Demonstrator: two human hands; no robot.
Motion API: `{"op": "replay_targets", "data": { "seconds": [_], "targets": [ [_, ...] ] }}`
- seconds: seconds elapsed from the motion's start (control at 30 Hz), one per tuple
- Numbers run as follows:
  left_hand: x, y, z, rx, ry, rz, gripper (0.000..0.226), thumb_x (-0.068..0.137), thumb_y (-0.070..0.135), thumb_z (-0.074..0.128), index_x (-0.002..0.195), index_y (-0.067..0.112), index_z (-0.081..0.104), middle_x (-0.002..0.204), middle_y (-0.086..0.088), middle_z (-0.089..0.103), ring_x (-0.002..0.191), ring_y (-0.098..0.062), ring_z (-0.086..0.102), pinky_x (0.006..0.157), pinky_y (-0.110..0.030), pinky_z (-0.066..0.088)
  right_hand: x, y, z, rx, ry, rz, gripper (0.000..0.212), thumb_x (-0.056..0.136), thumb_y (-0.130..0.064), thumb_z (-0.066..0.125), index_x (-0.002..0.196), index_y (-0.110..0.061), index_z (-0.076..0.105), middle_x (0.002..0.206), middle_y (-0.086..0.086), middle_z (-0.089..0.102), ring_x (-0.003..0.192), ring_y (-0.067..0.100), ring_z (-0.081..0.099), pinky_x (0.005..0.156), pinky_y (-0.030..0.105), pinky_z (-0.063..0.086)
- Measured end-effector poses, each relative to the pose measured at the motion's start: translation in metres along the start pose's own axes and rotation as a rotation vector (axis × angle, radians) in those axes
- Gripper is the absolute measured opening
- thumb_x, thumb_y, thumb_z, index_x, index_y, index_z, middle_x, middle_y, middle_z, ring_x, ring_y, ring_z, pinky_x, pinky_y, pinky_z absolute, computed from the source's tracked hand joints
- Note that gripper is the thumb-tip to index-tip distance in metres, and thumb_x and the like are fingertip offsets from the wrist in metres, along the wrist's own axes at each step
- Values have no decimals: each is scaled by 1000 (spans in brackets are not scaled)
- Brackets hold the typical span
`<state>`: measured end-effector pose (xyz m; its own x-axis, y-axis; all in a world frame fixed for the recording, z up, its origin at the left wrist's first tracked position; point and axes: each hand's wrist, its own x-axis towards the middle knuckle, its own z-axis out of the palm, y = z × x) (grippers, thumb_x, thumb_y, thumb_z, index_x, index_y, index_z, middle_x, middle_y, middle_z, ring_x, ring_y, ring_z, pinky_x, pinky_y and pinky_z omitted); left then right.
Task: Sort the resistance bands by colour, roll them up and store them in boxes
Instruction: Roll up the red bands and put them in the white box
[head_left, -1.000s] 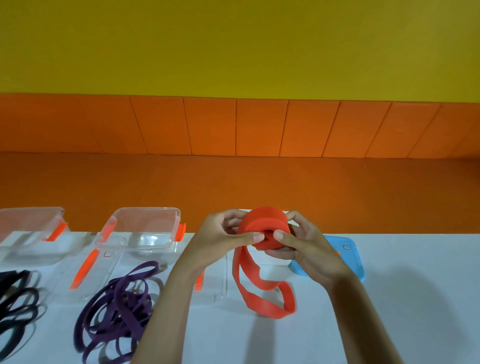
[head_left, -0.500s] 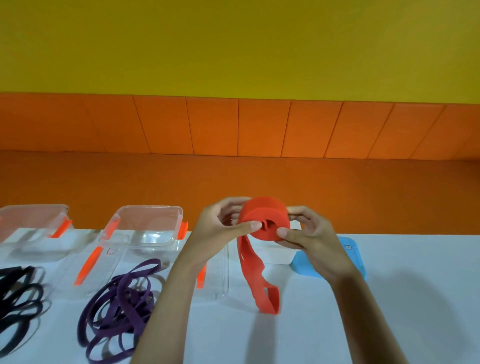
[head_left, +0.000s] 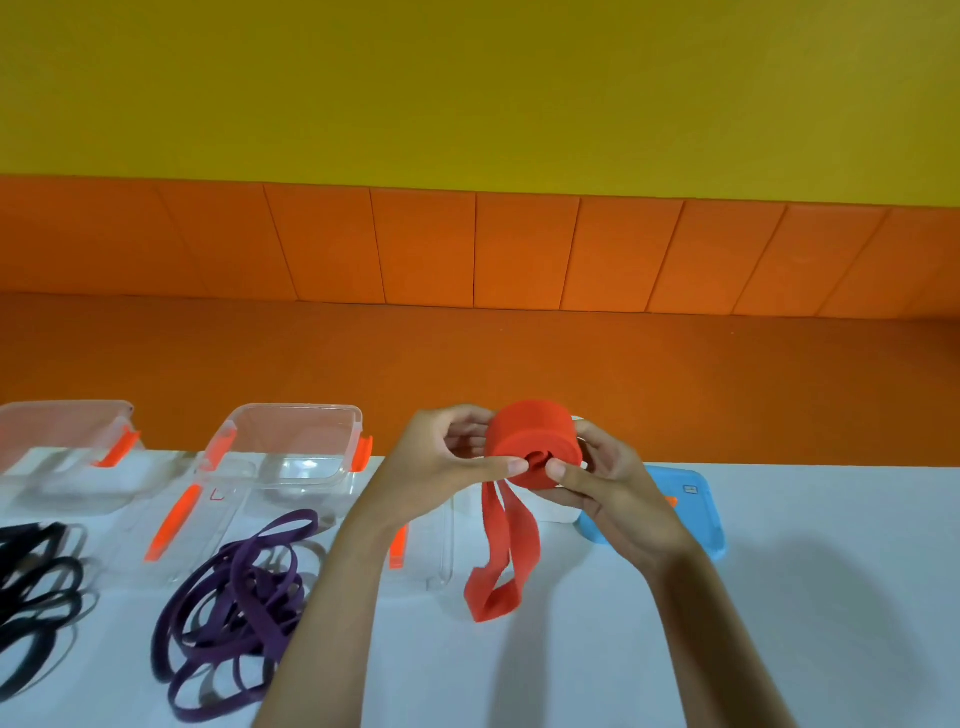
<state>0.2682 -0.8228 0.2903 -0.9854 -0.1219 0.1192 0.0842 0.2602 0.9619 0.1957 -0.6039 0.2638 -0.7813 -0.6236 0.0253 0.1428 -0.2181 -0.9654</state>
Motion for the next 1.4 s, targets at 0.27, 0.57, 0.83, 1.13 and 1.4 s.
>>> {"op": "replay_targets", "data": {
  "seconds": [0.27,0.57,0.83,1.13,1.4],
  "targets": [
    [-4,0,3,-52,33,45,44,80,27,92,121,28,75,110,12,80,106,-7,74,89,-17,56,5,-10,1,-157,87,-49,51,73,-32,93,119,-25,73,113,9,77,105,30,76,80,34,63],
    [-9,-6,-5,-58,26,15,35,78,22,95,106,35,80,103,10,81,98,-8,77,82,-13,56,6,-7,-6,-224,-9,87,52,74,-27,95,120,-26,72,116,7,76,107,31,76,82,40,65],
    [-3,-6,1,-85,-2,-36,38,79,23,94,112,29,76,104,10,81,100,-6,76,83,-13,55,12,-4,-9,-30,99,-24,48,75,-24,92,118,-20,72,119,19,73,108,39,74,77,44,65],
    [3,-9,-3,-74,54,16,44,79,22,90,119,33,75,107,8,80,104,-10,74,88,-23,60,17,-1,-15,-171,36,-1,54,75,-25,91,125,-27,72,123,8,73,111,32,73,85,41,63],
    [6,-16,-2,-205,72,-40,43,71,33,95,110,30,78,103,2,80,102,-14,75,86,-26,60,17,4,-18,-49,112,5,43,75,-15,90,114,-14,74,119,19,72,110,41,73,83,40,63]
  ]
}}
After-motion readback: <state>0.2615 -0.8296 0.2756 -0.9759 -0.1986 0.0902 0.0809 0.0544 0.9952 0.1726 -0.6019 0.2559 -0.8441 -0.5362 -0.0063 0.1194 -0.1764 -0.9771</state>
